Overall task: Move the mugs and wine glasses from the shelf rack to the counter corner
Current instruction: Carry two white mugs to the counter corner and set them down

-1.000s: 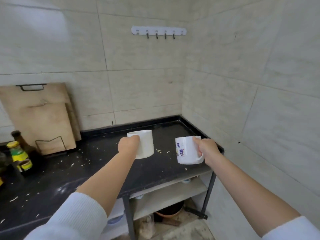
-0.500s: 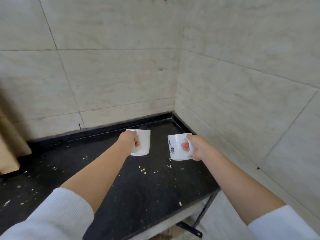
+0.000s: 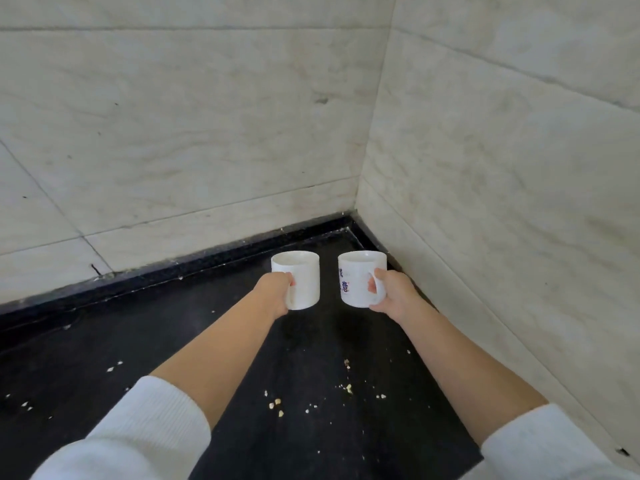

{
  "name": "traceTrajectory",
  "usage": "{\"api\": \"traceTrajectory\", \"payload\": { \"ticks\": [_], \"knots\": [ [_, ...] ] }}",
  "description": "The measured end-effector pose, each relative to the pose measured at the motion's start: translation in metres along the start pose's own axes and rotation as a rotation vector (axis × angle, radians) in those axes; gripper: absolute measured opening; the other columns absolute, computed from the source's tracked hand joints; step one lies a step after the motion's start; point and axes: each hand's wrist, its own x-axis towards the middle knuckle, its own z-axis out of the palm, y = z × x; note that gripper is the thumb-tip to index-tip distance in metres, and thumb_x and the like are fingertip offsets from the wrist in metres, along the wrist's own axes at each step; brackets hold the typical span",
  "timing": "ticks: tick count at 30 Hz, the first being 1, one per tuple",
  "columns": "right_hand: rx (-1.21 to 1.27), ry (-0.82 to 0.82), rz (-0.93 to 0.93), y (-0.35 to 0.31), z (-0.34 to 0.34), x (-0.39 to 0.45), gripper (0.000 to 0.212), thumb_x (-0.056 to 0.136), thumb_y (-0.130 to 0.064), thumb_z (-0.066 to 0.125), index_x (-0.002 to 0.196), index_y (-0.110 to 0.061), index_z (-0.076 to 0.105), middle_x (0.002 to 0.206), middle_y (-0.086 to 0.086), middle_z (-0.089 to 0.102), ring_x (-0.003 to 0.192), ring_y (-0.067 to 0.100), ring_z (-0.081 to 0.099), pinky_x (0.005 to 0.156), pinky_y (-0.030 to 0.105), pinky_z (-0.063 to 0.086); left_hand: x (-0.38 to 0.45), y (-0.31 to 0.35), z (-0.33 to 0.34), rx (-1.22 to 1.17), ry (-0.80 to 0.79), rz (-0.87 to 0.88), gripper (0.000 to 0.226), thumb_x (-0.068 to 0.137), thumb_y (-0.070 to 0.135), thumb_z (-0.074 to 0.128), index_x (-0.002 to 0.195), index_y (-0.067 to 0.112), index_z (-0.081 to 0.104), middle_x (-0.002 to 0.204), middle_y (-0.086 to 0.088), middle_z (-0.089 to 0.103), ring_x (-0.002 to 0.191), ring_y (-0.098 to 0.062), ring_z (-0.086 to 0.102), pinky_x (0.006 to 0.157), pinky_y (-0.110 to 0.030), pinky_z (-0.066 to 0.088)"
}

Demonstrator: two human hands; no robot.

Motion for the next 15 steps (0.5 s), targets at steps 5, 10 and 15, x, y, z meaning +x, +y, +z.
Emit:
{"api": "traceTrajectory", "payload": {
  "ticks": [5,10,15],
  "knots": [
    [0.136,-0.023,0.035,-0.002,0.016,0.062,0.014,0.091,-0.008,0.043,0.082,-0.006,0.054,0.089,0.012,0.052,0.124,0.038,0.045,0.106,0.047,0.039,0.045,-0.001,0.018,-0.080,0.019,0.033,0.041,0.094,0.006,0.046,0.133,-0.006,0.043,0.137,-0.018,0.047,0.107,-0.028,0.049,0.094,-0.037,0.043],
    [0.191,0.027,0.015,-0.001,0.022,0.118,0.025,0.088,-0.007,0.042,0.065,-0.011,0.050,0.076,0.006,0.048,0.082,0.022,0.051,0.088,0.039,0.043,0.086,0.000,0.034,-0.057,0.081,0.092,0.034,0.093,0.008,0.048,0.123,-0.007,0.053,0.113,-0.012,0.053,0.103,-0.024,0.049,0.092,-0.034,0.041],
    [0.134,0.038,-0.046,-0.005,0.028,0.150,0.031,0.086,-0.007,0.041,0.056,-0.011,0.047,0.068,0.003,0.047,0.067,0.014,0.046,0.063,0.024,0.038,0.117,-0.001,0.042,-0.009,0.149,0.123,0.024,0.091,0.012,0.052,0.068,0.009,0.055,0.084,-0.005,0.055,0.096,-0.023,0.047,0.086,-0.032,0.038]
  ]
}}
